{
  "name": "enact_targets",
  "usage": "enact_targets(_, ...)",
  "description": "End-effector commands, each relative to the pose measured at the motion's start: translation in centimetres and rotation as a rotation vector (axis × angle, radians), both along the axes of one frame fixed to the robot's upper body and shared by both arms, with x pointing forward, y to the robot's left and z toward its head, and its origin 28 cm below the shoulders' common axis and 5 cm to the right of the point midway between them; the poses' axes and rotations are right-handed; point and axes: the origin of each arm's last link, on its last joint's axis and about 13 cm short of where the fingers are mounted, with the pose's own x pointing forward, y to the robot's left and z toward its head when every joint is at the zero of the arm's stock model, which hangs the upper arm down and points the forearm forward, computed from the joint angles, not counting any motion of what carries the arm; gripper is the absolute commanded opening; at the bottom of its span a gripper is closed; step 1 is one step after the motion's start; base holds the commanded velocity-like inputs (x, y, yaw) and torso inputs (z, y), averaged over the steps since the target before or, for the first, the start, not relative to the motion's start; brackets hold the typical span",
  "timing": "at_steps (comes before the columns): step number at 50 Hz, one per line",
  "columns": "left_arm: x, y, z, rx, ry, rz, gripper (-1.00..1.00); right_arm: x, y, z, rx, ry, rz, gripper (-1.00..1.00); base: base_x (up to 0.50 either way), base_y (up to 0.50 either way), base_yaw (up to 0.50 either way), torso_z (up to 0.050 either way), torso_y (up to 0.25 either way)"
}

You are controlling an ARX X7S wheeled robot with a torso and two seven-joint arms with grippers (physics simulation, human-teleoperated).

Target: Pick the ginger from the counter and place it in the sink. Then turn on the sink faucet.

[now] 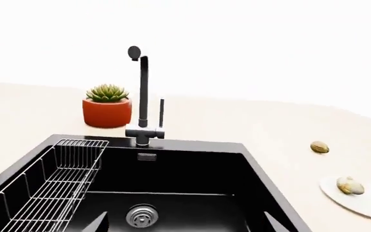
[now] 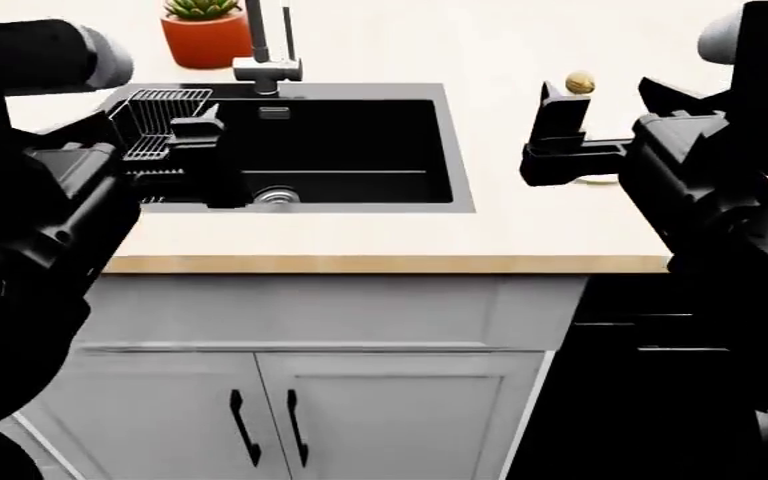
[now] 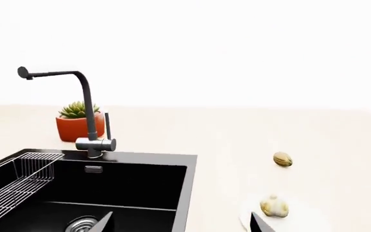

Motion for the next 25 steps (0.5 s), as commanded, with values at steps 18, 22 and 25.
enact_targets(18, -1.0, 0.9, 4.5, 0.053, -0.057, 0.032, 1.00, -0.4, -0.5, 4.6, -0.065, -0.013, 0.014, 1.00, 0.00, 0.00, 0.00, 0.050, 0.000)
enact_targets(22, -1.4, 1.0, 4.9, 0.055, -0.069, 0.034, 1.00, -0.5, -0.5, 4.9, -0.073, -0.022, 0.015, 1.00, 0.00, 0.00, 0.00, 0.050, 0.000)
enact_targets(25, -1.6, 1.2, 4.9, 0.061, -0.112, 0.043, 1.00, -0.4, -0.6, 5.0, -0.066, -0.020, 0.013, 1.00, 0.00, 0.00, 0.00, 0.050, 0.000)
